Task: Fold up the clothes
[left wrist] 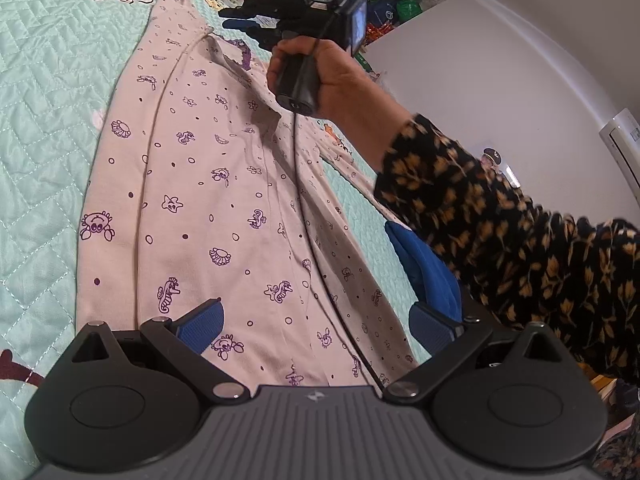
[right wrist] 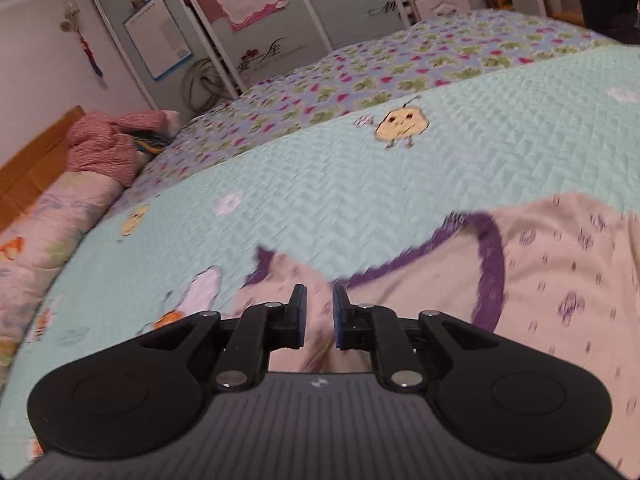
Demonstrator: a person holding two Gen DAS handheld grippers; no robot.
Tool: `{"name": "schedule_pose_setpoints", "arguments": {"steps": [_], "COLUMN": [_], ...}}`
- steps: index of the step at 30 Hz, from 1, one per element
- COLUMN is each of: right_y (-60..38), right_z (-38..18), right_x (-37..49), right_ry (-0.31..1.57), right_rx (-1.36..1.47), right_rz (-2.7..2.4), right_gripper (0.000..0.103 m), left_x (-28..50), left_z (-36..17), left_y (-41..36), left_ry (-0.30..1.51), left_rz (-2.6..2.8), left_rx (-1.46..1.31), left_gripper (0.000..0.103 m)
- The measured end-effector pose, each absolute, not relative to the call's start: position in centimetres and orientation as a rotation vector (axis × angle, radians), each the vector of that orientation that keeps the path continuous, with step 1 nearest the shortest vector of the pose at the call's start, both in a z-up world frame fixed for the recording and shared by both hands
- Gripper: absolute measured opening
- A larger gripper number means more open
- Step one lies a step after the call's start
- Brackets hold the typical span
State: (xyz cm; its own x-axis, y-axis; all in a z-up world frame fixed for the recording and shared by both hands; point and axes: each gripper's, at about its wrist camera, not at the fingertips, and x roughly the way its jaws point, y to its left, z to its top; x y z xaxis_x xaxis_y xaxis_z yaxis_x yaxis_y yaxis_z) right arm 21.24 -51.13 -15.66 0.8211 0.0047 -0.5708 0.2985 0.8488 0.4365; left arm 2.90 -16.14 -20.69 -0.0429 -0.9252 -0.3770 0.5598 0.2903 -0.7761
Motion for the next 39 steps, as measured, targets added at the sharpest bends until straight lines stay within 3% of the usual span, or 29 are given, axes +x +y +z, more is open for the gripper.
{"name": "schedule_pose_setpoints", "arguments": {"steps": [8, 16, 19, 20, 22, 27, 34, 37, 39], "right_y": [-50.0, -47.8, -48.7, -48.9, -49.4, -51.2, -53.4, -53.9, -54.2], "right_z": [-17.4, -17.6, -17.1, -17.4, -18.0, -15.7, -17.3, -17.7, -17.7], "right_x": [20.7, 21.1, 18.9, 18.4, 17.2, 8.3, -6.1, -10.3, -12.5], "right_ry": [0.686, 0.708, 0.668, 0.696, 0.731, 0.524, 0.521, 0.429, 0.341], "right_rx": [0.681, 0.55, 0.626, 0.625, 0.623, 0.756, 0.77, 0.746, 0.718], "right_rz": [-0.154, -0.131, -0.121, -0.107, -0.069, -0.074, -0.231, -0.325, -0.448], "right_gripper": [0.015, 0.016, 0.032, 0.043, 0.043, 0.043, 0.049, 0.05, 0.058], "left_x": [2.9, 3.1, 3.2, 3.2, 3.2, 3.6, 3.6, 2.2, 1.0], "left_z": [-20.3, -19.9, -20.0, -20.0, -20.0, -20.2, -19.2, -17.0, -15.2], "left_y": [-16.6, -16.9, -16.9, -16.9, -17.0, -17.0, -17.4, -18.9, -20.3], "left_ry": [1.021, 1.033, 1.032, 1.032, 1.032, 1.06, 1.117, 1.107, 1.083], "left_rz": [-1.265, -1.268, -1.267, -1.265, -1.259, -1.196, -0.959, -0.843, -0.784], "left_rx": [-0.444, -0.449, -0.448, -0.448, -0.449, -0.51, -0.627, -0.515, -0.416], "left_gripper": [0.102, 0.102, 0.102, 0.102, 0.102, 0.102, 0.1, 0.1, 0.1]}}
